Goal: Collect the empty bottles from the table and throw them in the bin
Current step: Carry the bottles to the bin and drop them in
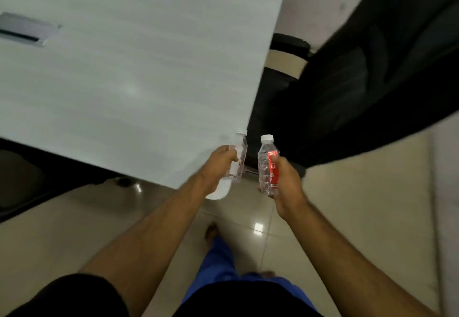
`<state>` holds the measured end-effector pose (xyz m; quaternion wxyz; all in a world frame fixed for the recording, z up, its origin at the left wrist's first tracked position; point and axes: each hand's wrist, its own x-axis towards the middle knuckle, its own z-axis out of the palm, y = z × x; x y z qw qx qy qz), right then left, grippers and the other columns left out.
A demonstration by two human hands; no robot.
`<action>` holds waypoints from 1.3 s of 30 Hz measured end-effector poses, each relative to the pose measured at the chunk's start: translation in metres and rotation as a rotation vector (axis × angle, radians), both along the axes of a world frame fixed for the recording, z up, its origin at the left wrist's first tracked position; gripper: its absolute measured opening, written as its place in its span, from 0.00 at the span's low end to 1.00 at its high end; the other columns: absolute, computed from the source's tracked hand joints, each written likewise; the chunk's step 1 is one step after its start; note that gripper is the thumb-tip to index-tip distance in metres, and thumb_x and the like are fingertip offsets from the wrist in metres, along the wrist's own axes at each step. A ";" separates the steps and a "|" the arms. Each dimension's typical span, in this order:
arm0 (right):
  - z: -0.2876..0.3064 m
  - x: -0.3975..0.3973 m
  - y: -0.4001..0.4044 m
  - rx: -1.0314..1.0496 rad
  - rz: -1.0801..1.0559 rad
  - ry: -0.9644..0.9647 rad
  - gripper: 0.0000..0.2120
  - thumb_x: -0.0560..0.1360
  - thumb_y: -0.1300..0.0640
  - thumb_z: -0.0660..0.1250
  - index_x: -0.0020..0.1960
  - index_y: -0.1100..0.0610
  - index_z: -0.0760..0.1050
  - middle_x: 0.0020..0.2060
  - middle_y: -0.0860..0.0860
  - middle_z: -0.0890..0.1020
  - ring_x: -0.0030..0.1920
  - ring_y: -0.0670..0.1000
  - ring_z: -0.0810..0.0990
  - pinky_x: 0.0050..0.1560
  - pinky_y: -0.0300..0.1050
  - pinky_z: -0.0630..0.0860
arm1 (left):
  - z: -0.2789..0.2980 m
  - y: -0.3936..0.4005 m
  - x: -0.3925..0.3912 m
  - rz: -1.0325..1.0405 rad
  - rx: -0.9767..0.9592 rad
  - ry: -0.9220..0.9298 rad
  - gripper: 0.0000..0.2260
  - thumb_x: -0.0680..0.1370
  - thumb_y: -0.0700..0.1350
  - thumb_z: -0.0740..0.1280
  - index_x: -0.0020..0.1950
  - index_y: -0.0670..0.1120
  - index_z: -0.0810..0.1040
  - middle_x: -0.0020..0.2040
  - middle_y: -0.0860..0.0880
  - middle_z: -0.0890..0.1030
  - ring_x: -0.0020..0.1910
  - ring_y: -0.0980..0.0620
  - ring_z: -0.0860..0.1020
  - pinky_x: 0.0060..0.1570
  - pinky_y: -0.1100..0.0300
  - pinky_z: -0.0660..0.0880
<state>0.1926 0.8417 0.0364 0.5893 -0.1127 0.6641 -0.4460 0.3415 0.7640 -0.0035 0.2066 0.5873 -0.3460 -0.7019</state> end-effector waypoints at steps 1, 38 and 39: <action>-0.004 -0.017 0.016 -0.021 -0.060 -0.019 0.11 0.81 0.51 0.61 0.53 0.58 0.77 0.39 0.55 0.78 0.35 0.50 0.77 0.34 0.47 0.77 | 0.005 0.011 -0.020 -0.050 0.039 0.079 0.11 0.73 0.41 0.59 0.49 0.43 0.78 0.40 0.43 0.78 0.34 0.48 0.77 0.34 0.57 0.73; -0.041 -0.596 0.524 0.028 -1.955 0.035 0.06 0.80 0.56 0.65 0.46 0.51 0.78 0.39 0.52 0.82 0.39 0.51 0.81 0.40 0.46 0.78 | 0.021 0.480 -0.868 -1.867 0.060 -0.047 0.11 0.79 0.50 0.58 0.48 0.47 0.79 0.33 0.48 0.74 0.27 0.51 0.70 0.31 0.60 0.68; -0.049 -0.600 0.545 0.047 -2.014 0.024 0.05 0.80 0.55 0.66 0.46 0.50 0.78 0.41 0.53 0.83 0.42 0.53 0.82 0.43 0.49 0.79 | 0.015 0.509 -0.881 -1.946 0.036 -0.058 0.12 0.79 0.53 0.61 0.51 0.46 0.78 0.34 0.47 0.74 0.29 0.50 0.71 0.30 0.60 0.69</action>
